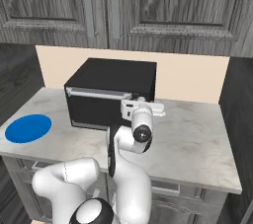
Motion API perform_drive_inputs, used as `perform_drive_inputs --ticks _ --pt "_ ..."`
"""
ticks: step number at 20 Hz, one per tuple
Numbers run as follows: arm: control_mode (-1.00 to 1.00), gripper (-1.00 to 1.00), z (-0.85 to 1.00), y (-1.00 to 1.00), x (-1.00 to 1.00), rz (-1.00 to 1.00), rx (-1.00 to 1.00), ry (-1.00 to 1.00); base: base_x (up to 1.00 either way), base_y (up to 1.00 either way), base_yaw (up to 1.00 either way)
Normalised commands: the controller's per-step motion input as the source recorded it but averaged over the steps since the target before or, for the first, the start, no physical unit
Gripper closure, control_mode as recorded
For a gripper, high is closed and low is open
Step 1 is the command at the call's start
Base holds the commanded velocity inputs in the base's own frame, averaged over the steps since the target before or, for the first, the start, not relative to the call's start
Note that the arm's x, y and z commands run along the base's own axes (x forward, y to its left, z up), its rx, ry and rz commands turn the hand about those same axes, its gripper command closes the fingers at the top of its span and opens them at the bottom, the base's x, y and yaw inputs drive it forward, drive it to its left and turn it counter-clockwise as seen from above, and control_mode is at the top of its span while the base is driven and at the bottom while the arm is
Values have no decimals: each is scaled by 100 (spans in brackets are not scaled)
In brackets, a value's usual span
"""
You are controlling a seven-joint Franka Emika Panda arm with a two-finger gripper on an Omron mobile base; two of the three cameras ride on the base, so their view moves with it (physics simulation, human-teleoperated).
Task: Pull the toaster oven rack outwards. Pick up the baguette from the plate and place it on the toaster oven rack. Close the toaster oven door fully and set the temperature to the lowest setting.
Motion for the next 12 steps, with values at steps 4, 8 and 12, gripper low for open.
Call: perform_drive_inputs --ticks 4,8,12 --pt "-100 100 0 0 1 -4 -2 -1 0 0 0" --pt "-100 100 0 0 20 -8 -3 0 0 0 0" --pt "-100 100 0 0 10 -12 0 0 0 0 0"
